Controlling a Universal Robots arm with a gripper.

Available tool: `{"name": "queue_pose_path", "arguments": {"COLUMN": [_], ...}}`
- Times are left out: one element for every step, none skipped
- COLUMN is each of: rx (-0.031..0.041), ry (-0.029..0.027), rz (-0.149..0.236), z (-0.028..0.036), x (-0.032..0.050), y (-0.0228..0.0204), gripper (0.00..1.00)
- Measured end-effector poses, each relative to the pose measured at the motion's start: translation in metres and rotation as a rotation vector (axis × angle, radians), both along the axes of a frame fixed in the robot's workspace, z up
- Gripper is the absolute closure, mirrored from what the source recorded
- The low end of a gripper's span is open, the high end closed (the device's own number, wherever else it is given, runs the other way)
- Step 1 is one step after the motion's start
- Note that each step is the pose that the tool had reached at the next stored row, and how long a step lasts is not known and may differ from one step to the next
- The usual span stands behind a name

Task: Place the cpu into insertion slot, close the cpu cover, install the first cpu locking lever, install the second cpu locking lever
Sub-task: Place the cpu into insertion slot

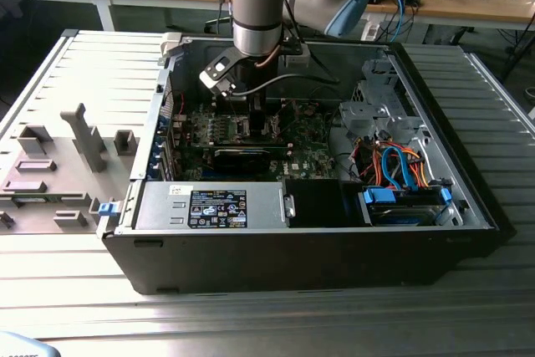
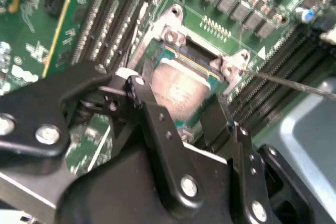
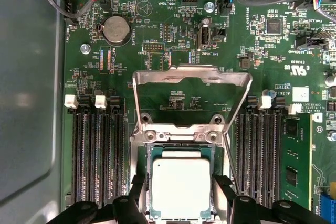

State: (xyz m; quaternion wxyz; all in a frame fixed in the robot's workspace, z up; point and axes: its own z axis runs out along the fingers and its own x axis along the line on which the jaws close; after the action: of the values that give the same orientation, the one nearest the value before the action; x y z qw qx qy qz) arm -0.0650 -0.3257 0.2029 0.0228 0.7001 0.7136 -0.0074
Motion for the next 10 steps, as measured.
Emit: {"name": "queue_pose_path", "arguments": {"rx": [-0.0001,0.0002,0.0000,0.0001,0.0001,0.0002,0.0002,0.0002,0.0003,0.0001], "ry": [0.0000,-0.0001,0.0000,0.0000,-0.0001,-0.0001,-0.0001,-0.0001,-0.0001,0.0000], "rz": [0.000,0.000,0.000,0.000,0.000,0.002,0.007,0.016,0.026,0.050], "z": [0.0029,0.0056,0.0083,0.0091,0.0092,0.0092,0.0092,0.0091,0.0091,0.0092], "x": [0.0000,0.0000,0.0000,0.0000,0.0001,0.0001,0.0001,0.0001,0.0001,0.0000], "y": [0.0000,0.0000,0.0000,0.0000,0.0002,0.0003,0.0003,0.0003,0.0003,0.0003], "gripper": [0.38,0.38,0.38,0.38,0.38,0.38,0.40,0.40,0.46,0.53]}}
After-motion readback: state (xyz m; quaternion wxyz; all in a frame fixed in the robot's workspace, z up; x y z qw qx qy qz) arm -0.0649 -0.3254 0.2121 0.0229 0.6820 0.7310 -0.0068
